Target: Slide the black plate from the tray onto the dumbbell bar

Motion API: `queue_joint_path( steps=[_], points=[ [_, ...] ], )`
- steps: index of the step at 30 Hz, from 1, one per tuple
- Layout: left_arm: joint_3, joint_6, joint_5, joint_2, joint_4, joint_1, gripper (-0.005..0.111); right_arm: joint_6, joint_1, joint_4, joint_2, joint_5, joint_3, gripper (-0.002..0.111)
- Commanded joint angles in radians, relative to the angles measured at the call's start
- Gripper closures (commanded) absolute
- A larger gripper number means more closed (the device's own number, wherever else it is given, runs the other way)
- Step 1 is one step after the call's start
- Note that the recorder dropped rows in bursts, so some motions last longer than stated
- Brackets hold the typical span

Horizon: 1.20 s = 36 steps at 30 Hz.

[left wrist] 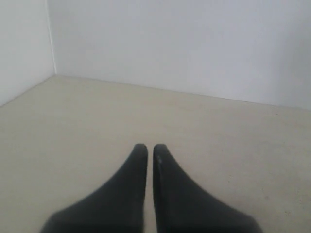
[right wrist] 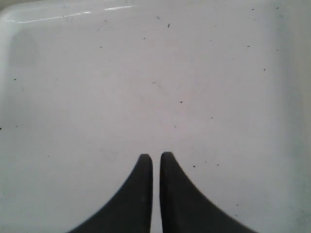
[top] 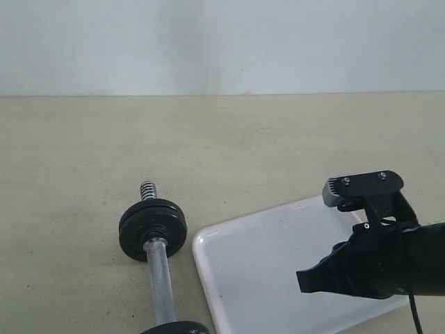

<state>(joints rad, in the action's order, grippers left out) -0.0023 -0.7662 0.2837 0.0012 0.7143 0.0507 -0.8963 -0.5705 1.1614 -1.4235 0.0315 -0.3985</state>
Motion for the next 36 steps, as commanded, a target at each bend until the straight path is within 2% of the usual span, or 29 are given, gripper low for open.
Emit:
queue_joint_path(
  steps=[1,8,12,17,36],
  points=[
    [0.002,0.0,-0.004,-0.001,0.003,0.038,0.102,-0.002,0.0,0.004,0.006,-0.024,0.002,0.107],
    [0.002,0.0,-0.004,-0.001,0.003,0.038,0.102,-0.002,0.0,-0.006,0.006,-0.275,0.002,0.107],
    [0.002,0.0,0.001,-0.001,0.003,0.038,0.102,0.077,0.0,-0.144,0.006,-0.361,0.002,0.107],
    [0.002,0.0,0.001,-0.001,0.003,0.038,0.102,0.318,0.0,-0.142,0.006,-0.362,0.002,0.107],
    [0.002,0.0,0.001,-0.001,0.003,0.038,0.102,0.323,0.0,-0.142,0.006,-0.362,0.002,0.107]
  ],
)
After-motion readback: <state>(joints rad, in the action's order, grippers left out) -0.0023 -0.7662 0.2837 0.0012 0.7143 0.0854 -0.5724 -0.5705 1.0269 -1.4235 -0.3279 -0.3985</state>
